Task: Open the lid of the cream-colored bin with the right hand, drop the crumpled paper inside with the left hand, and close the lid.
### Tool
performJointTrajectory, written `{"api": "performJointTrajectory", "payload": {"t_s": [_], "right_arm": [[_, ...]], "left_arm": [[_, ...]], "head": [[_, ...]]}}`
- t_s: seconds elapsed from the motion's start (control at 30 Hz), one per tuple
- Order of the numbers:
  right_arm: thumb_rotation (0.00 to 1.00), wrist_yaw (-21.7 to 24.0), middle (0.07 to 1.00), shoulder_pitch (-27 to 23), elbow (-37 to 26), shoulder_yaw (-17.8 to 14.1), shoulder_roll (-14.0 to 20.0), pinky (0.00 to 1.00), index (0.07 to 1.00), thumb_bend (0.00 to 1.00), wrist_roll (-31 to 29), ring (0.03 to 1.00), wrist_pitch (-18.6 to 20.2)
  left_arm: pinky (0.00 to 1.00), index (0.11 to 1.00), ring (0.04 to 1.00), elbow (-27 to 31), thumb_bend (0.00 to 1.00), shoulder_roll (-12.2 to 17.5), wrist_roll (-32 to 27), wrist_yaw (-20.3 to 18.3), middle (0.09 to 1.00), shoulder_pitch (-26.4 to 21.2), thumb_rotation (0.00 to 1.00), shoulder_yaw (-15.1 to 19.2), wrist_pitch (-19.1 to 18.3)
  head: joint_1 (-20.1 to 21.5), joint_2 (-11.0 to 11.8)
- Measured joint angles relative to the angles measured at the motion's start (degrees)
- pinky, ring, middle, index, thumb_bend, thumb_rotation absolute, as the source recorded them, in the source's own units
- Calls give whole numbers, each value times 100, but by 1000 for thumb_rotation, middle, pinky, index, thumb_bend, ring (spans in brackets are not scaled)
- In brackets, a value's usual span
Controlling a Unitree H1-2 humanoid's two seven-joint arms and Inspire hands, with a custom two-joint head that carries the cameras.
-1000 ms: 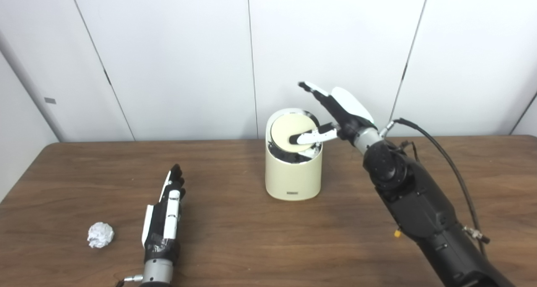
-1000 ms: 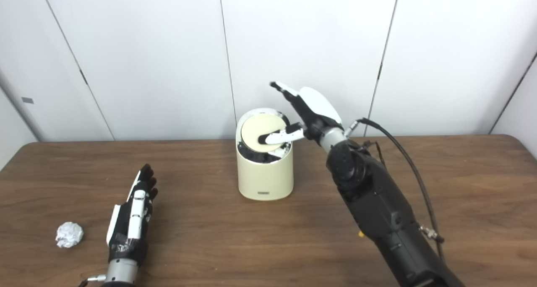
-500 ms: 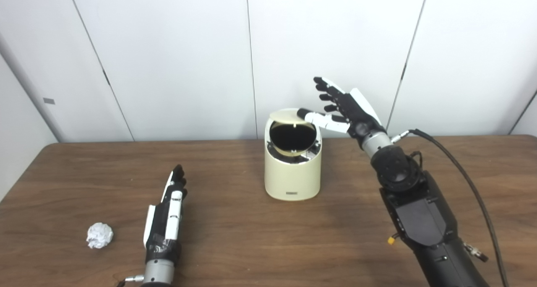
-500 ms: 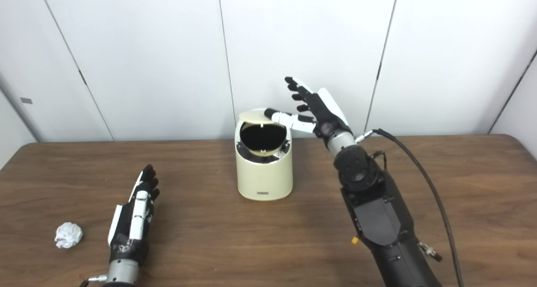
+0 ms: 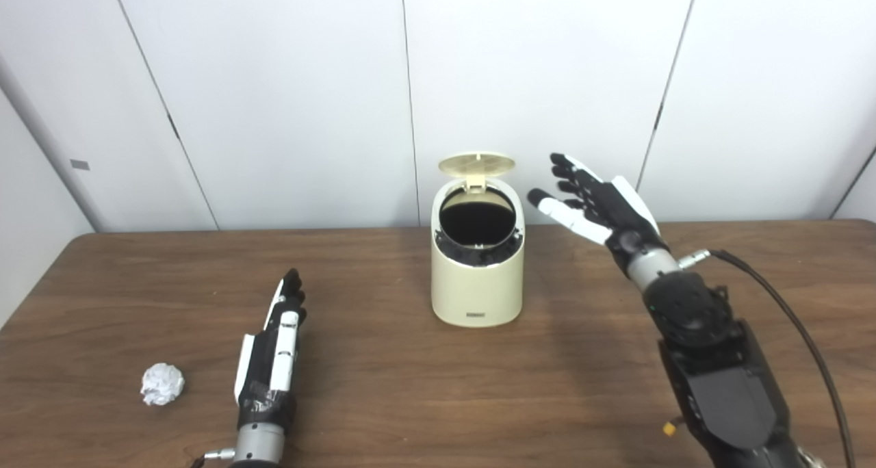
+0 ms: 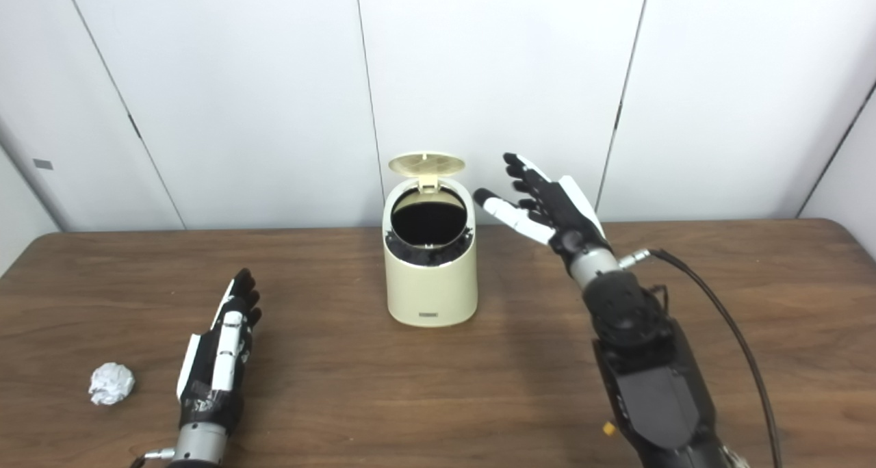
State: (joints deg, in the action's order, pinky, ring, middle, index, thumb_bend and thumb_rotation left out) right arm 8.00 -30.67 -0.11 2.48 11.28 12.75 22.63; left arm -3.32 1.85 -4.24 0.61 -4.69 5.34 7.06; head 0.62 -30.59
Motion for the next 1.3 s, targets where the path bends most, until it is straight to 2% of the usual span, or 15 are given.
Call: {"api": "performJointTrajectory", "payload": {"t_s": [0.03, 0.07, 0.17, 0.27, 0.37, 0.63, 0.73, 1.03, 1.3], "right_arm": [[651, 33, 960, 89, -76, -80, 0, 920, 945, 454, -134, 958, -1], [691, 79, 974, 168, -144, -149, -1, 961, 961, 433, -260, 978, 4], [801, 190, 988, 437, -404, -352, -1, 996, 980, 429, -671, 994, 35], [945, 271, 999, 615, -599, -488, 11, 1000, 981, 474, -947, 1000, 95], [994, 288, 997, 807, -716, -516, 64, 1000, 968, 510, -1079, 1000, 160], [1000, 96, 999, 1234, -749, -1013, -50, 1000, 979, 580, -1614, 1000, 135], [1000, 91, 1000, 1333, -559, -1135, -153, 1000, 967, 610, -1923, 1000, -163], [1000, 88, 1000, 1670, -322, -1234, -252, 1000, 950, 662, -2286, 1000, -744], [1000, 57, 1000, 1829, -40, -1220, -254, 1000, 990, 633, -2329, 1000, -1185]], "left_arm": [[1000, 1000, 1000, 1, 366, 3, -4, -8, 1000, 0, 917, 0, -11], [1000, 1000, 1000, 4, 365, 6, -6, -17, 1000, -1, 919, 0, -35], [1000, 1000, 1000, 17, 340, 13, -25, -59, 1000, 2, 914, 6, -107], [1000, 1000, 1000, 17, 331, 13, -56, -91, 1000, 1, 946, 18, -126], [1000, 1000, 1000, 19, 333, 16, -71, -110, 1000, -2, 961, 19, -141], [1000, 1000, 1000, 30, 330, 38, -122, -157, 1000, -1, 1000, 40, -176], [1000, 1000, 1000, 48, 333, 40, -120, -152, 1000, 0, 1000, 45, -209], [1000, 1000, 1000, 108, 333, 37, -125, -150, 1000, 11, 1000, 82, -292], [1000, 1000, 1000, 158, 338, 35, -232, -152, 1000, 30, 1000, 106, -431]], "head": [[9, 0], [17, 0], [35, -18], [62, -35], [79, -62], [97, -114], [105, -132], [132, -237], [105, -290]]}}
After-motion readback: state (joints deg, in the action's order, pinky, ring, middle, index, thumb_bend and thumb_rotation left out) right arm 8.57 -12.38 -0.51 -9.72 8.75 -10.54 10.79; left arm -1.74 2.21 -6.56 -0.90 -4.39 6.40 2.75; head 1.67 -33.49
